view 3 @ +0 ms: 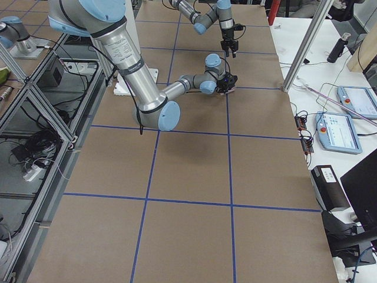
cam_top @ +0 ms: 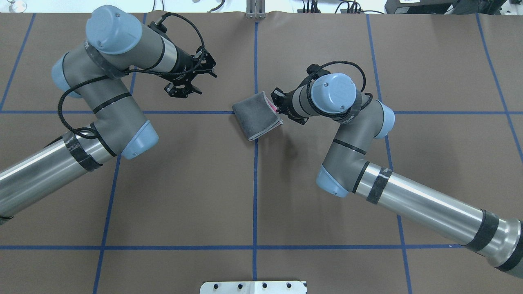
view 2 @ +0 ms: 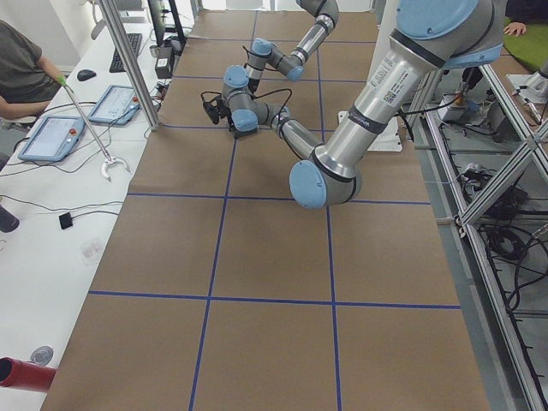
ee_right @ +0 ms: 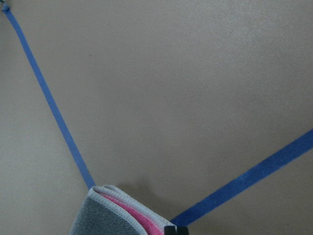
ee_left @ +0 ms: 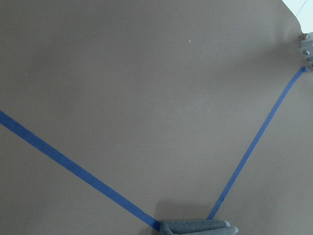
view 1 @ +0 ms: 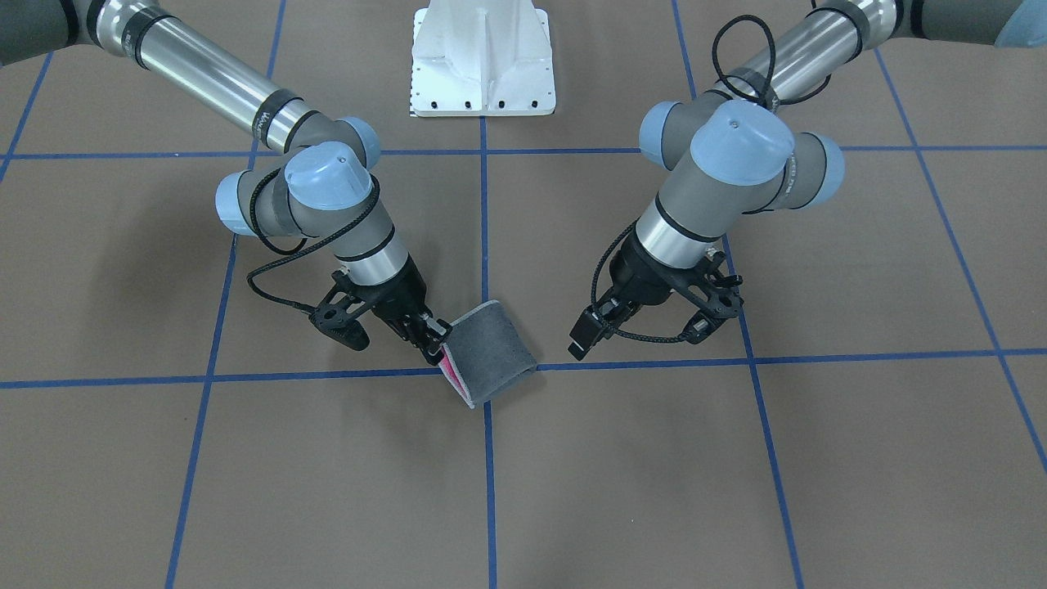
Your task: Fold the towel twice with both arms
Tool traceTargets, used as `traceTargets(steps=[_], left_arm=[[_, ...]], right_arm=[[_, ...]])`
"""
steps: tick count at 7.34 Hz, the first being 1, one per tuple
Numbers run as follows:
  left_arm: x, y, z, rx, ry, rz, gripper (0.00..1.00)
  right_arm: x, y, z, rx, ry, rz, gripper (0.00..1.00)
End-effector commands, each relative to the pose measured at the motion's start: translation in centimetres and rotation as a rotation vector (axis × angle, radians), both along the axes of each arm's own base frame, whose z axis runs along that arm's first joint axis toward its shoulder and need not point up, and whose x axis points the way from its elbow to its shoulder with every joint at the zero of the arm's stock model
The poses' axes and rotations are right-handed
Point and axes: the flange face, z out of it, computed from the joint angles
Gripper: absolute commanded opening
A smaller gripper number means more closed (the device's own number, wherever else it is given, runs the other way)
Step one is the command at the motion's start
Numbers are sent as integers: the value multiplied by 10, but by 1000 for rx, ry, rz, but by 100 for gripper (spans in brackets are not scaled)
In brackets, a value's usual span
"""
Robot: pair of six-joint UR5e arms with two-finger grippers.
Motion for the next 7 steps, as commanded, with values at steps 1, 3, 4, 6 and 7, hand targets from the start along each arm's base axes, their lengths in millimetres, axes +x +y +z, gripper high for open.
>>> traceTargets(steps=[1,3,4,6,7], left_arm=[[18,-3,-12,61,48,-9,0],[44,1,-6,76,41,-19,0],[64,12,0,70,29,4,0],[87,15,0,70,8,3,0],[95,16,5,63,-2,12,0]], right_arm=[[0,0,1,-1,2,0,0],[0,0,1,-1,2,0,0],[1,-1,2,-2,4,1,0],[0,0,2,-2,4,0,0],[0,0,2,-3,4,0,0]])
